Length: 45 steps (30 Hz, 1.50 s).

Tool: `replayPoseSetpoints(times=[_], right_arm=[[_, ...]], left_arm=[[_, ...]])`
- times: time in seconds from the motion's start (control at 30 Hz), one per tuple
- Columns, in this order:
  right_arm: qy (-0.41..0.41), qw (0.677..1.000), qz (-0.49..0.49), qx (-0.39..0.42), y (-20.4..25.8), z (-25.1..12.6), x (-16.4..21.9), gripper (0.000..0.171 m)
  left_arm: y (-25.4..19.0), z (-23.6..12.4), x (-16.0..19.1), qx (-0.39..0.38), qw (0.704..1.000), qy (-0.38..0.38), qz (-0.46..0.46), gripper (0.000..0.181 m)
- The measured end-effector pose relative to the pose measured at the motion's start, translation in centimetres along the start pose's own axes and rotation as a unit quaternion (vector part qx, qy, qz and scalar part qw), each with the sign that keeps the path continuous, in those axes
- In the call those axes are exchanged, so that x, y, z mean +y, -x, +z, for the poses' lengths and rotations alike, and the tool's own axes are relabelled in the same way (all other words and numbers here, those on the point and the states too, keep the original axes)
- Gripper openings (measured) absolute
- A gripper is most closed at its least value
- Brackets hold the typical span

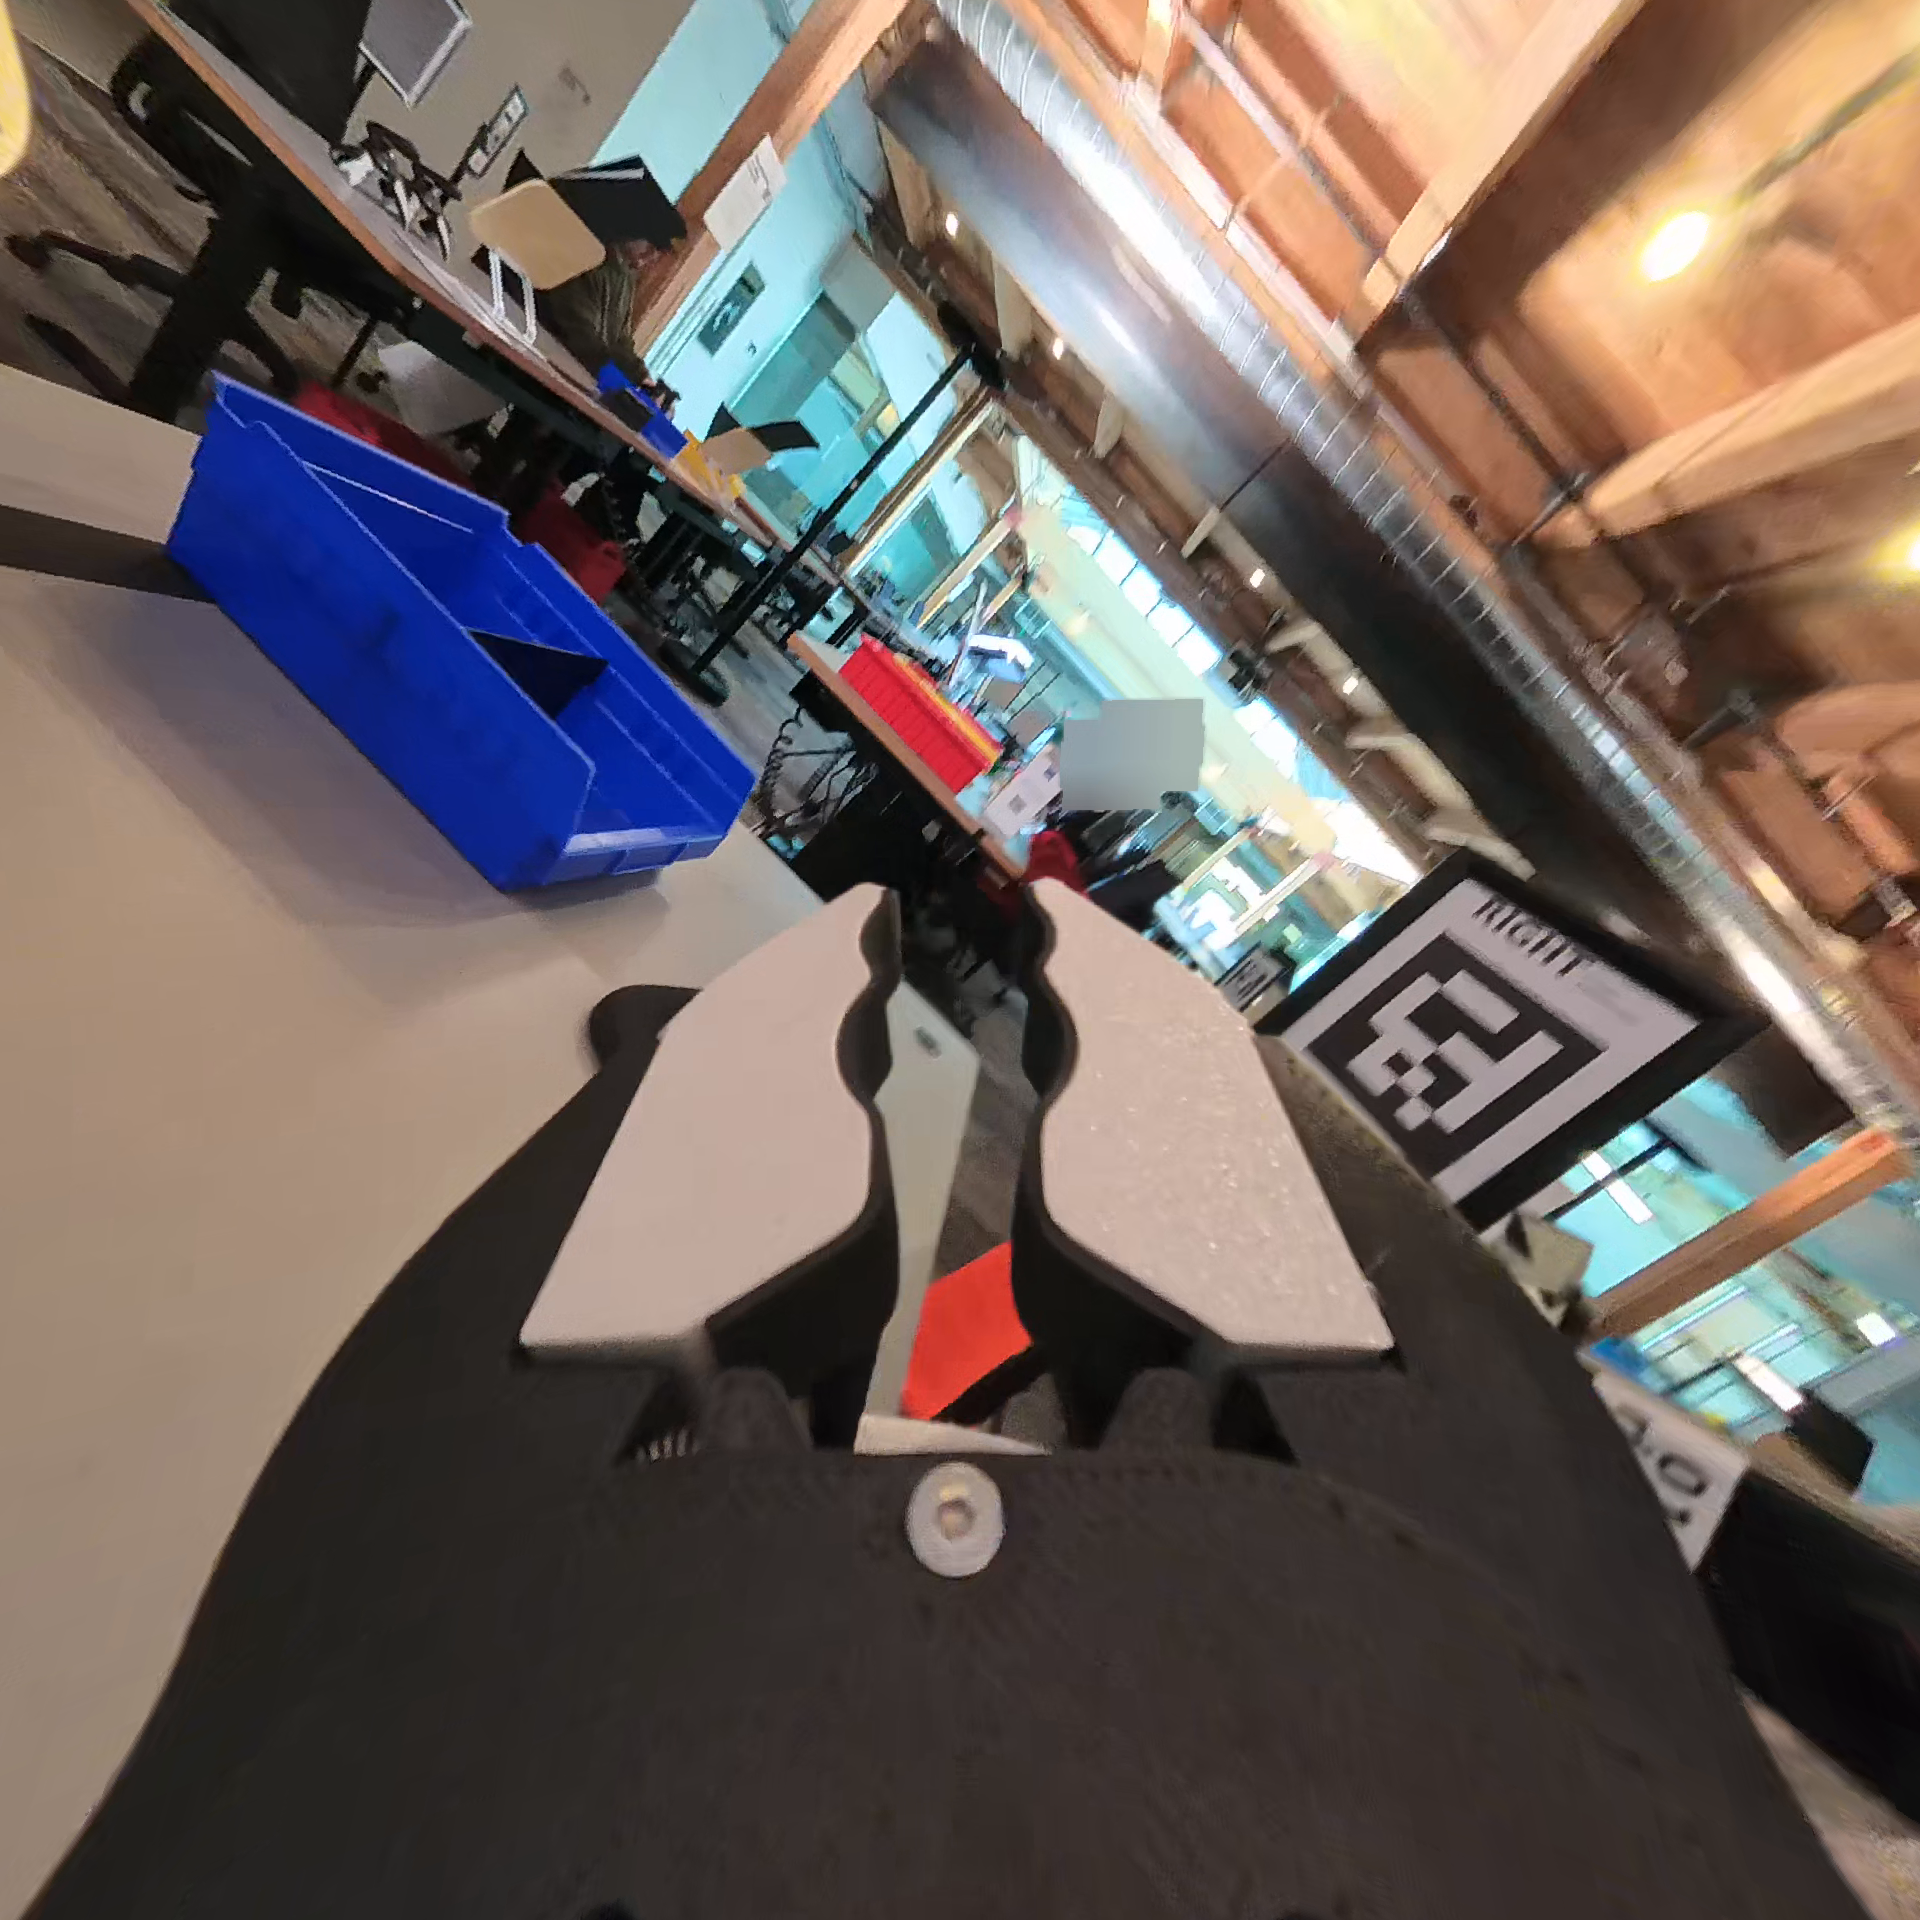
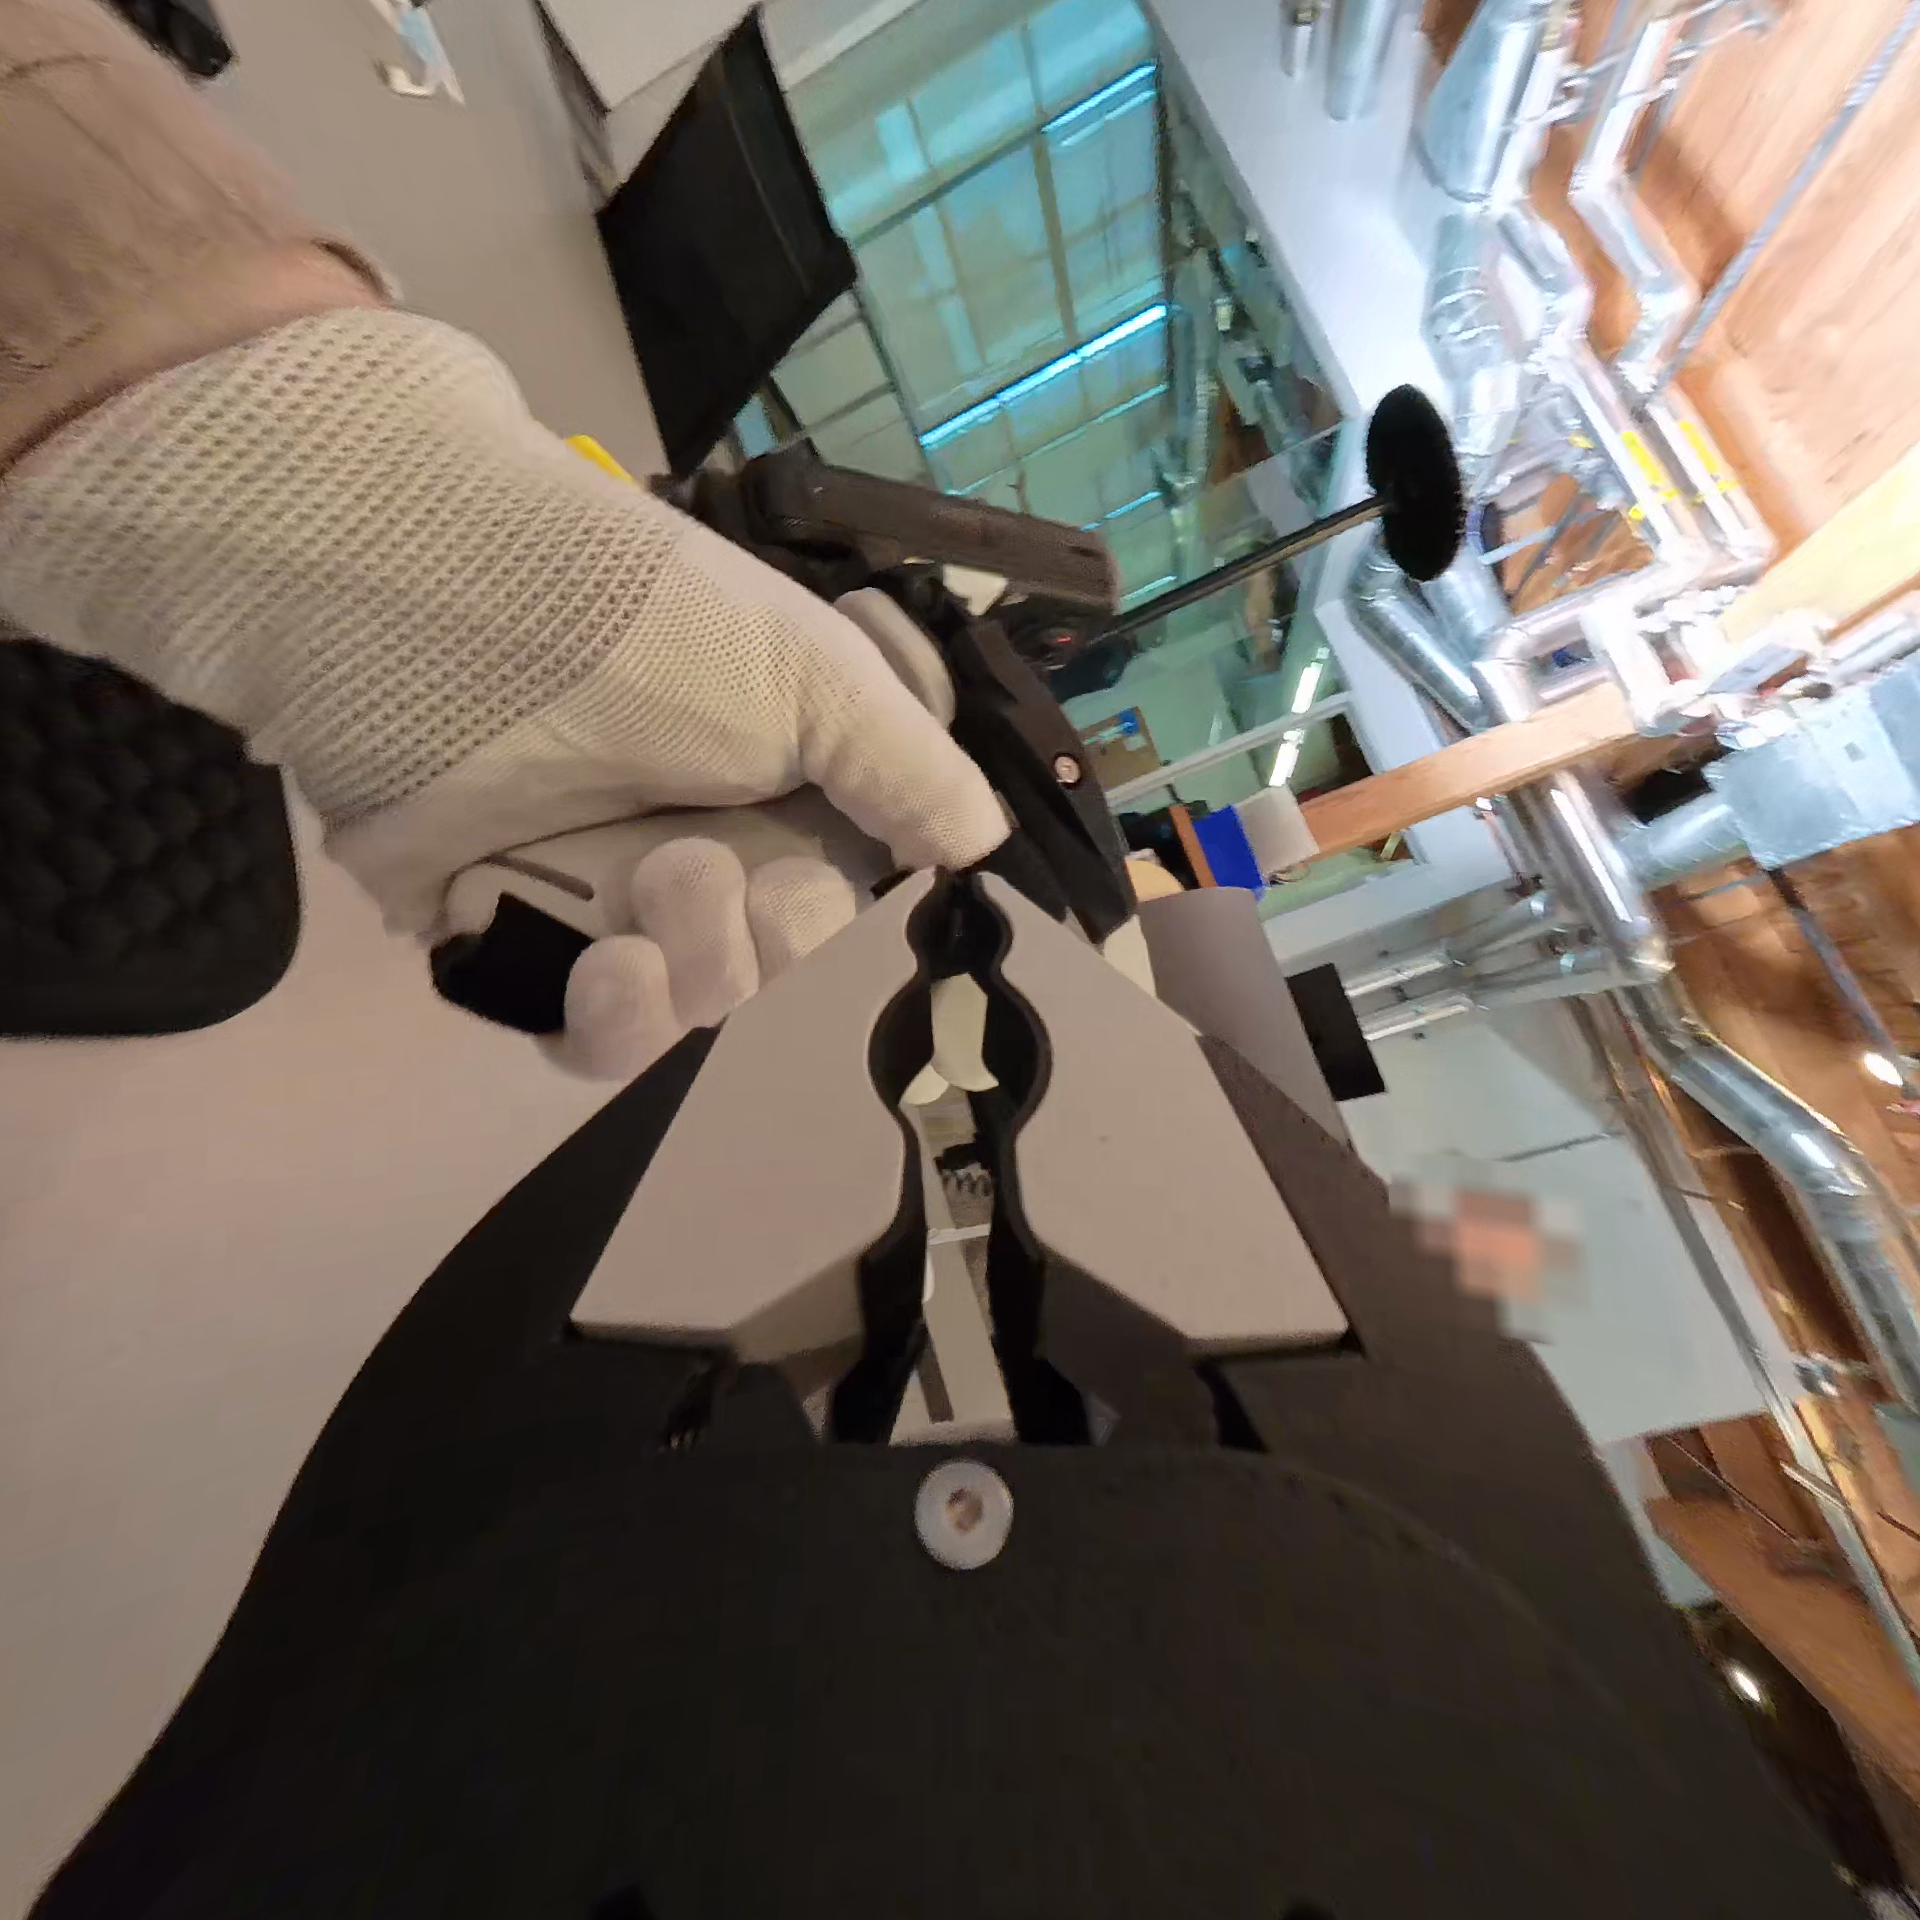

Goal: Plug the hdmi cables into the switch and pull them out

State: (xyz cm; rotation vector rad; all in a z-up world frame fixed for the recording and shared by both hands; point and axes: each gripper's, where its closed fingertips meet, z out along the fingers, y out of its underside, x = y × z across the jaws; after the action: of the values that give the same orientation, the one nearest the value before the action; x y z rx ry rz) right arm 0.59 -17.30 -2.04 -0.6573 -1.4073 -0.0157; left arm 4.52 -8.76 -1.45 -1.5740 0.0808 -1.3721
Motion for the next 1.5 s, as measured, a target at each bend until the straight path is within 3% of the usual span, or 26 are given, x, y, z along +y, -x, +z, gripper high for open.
replayPoseSetpoints(times=[0.03,0.27,0.63,0.7,0.8,0.87,0.93,1.0,1.07,1.13,1.23,1.27,1.33,1.4,1.43,1.47,1.5], right_arm=[[-0.001,1.000,0.002,-0.016,0.2,-0.1,0.1,0.000],[0.010,0.998,-0.008,-0.062,0.7,-0.5,0.3,0.000],[0.032,0.997,-0.015,-0.067,1.6,0.1,-0.4,0.000],[0.034,0.997,-0.014,-0.068,1.8,0.2,-0.5,0.000],[0.033,0.996,-0.016,-0.077,2.4,0.3,-0.8,0.000],[0.034,0.996,-0.019,-0.084,2.8,0.4,-0.9,0.000],[0.036,0.995,-0.022,-0.091,3.0,0.3,-0.9,0.000],[0.041,0.994,-0.021,-0.100,3.4,0.4,-0.9,0.000],[0.039,0.994,-0.017,-0.105,3.7,0.5,-0.8,0.000],[0.032,0.994,-0.011,-0.107,3.6,0.4,-1.0,0.000],[0.027,0.994,-0.010,-0.106,3.4,0.2,-1.5,0.000],[0.026,0.994,-0.014,-0.108,3.3,0.1,-1.6,0.000],[0.018,0.994,-0.004,-0.108,3.0,0.0,-1.6,0.000],[0.010,0.994,0.023,-0.109,2.5,-0.1,-1.5,0.004],[0.002,0.995,0.033,-0.099,1.9,-0.3,-1.7,0.022],[-0.002,0.995,0.046,-0.093,1.3,-0.4,-1.9,0.031],[-0.006,0.994,0.062,-0.090,0.7,-0.6,-2.1,0.031]], left_arm=[[0.0,0.1,0.3,-0.009,1.000,0.015,0.018,0.020],[-0.2,0.2,1.0,-0.015,0.997,0.047,0.062,0.019],[-0.4,-1.1,-0.8,-0.020,0.989,-0.029,0.142,0.004],[0.2,-1.1,-1.0,-0.036,0.987,-0.032,0.150,0.022],[1.4,-0.6,-0.4,-0.039,0.987,0.003,0.153,0.079],[1.7,-0.1,0.3,-0.036,0.987,0.020,0.155,0.098],[1.3,-0.1,0.2,-0.023,0.986,0.007,0.166,0.089],[0.4,-0.3,0.8,-0.003,0.979,0.015,0.202,0.044],[-0.4,-0.5,1.1,0.012,0.974,0.020,0.226,0.014],[-0.7,-0.5,1.1,0.019,0.974,0.015,0.225,0.018],[-0.3,-0.2,1.3,0.020,0.982,0.035,0.186,0.072],[-0.1,-0.2,1.1,0.013,0.981,0.031,0.190,0.082],[-0.7,-0.3,1.0,0.023,0.980,0.027,0.197,0.069],[-1.1,-0.7,0.5,0.009,0.973,0.014,0.231,0.031],[-0.9,-1.0,0.2,-0.009,0.967,0.011,0.255,0.012],[-0.7,-1.4,-0.5,-0.025,0.962,-0.007,0.273,0.000],[-0.5,-1.9,-1.3,-0.039,0.957,-0.028,0.285,0.000]])
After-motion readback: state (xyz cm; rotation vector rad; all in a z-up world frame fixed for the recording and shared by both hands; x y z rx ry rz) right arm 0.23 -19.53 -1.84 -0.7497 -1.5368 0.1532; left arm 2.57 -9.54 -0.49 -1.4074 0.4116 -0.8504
